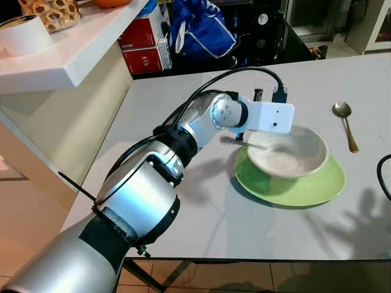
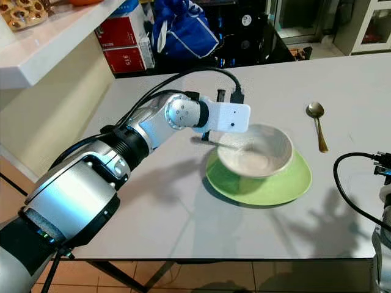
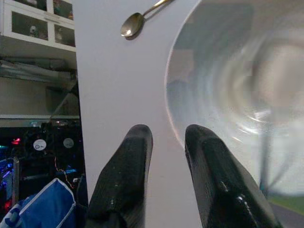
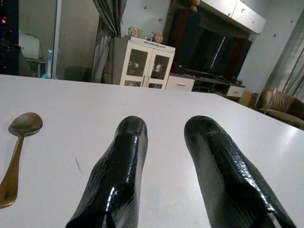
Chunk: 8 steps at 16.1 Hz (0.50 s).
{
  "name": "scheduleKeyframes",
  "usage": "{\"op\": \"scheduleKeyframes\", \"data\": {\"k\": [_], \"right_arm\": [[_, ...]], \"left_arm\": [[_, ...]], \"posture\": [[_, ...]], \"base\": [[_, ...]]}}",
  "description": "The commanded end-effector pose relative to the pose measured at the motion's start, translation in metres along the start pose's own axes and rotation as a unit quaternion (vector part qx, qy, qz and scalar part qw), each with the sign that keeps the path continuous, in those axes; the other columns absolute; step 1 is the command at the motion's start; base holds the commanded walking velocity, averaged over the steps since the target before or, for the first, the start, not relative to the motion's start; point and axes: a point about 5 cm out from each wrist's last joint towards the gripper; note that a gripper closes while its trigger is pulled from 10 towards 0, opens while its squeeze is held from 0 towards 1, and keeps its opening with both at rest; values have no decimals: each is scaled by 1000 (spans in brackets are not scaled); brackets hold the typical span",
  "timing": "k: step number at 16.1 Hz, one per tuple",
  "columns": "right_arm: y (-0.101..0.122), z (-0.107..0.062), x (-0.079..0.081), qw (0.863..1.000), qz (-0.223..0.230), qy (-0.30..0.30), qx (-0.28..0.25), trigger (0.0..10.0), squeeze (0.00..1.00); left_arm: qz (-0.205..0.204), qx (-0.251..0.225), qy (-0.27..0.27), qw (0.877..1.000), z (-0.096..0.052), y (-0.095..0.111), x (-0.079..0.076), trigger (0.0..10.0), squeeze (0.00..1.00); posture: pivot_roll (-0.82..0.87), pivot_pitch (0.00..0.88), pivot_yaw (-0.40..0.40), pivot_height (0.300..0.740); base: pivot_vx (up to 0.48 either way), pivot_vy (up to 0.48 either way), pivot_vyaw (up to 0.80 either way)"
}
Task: Setting the table
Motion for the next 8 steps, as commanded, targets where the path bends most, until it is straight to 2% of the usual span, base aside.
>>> {"op": "scheduleKeyframes", "data": {"k": [1, 3, 4, 6, 7, 8], "right_arm": [[1, -3, -1, 1000, 1, -2, 2, 10000, 0], [0, -4, -2, 1000, 0, -2, 4, 10000, 0], [0, -5, -2, 1000, 0, -2, 5, 10000, 0], [0, -6, -1, 1000, 0, -1, 6, 10000, 0], [0, -5, 0, 1000, 1, 1, 5, 10000, 0], [1, -4, 1, 1000, 1, 1, 4, 10000, 0]], "left_arm": [[14, 14, -2, 1000, -2, -3, 1, 10000, 1000], [19, 15, -8, 1000, -1, -4, -1, 10000, 1000], [21, 13, -6, 1000, -1, -2, 0, 10000, 0], [0, 0, 12, 1000, -4, 3, 9, 10000, 0], [-73, -32, 59, 995, -9, 12, 27, 10000, 0], [-88, -40, 71, 993, -11, 14, 31, 10000, 0]], "posture": [[-241, 0, 160, 740], [-242, 0, 161, 740], [-241, 0, 161, 740], [-239, 0, 161, 740], [-236, 0, 160, 740], [-236, 0, 160, 740]], "base": [[0, 0, 0], [0, 0, 0], [0, 0, 0], [0, 0, 0], [0, 0, 0], [0, 0, 0]]}}
Point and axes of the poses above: a point about 5 cm out from each wrist's last joint towards the gripper, its own z axis pointing out of the wrist towards the gripper, its own y axis along the axis of the wrist's last joint, x = y × z, and after that the axes turned 8 degrees about -z, right-handed
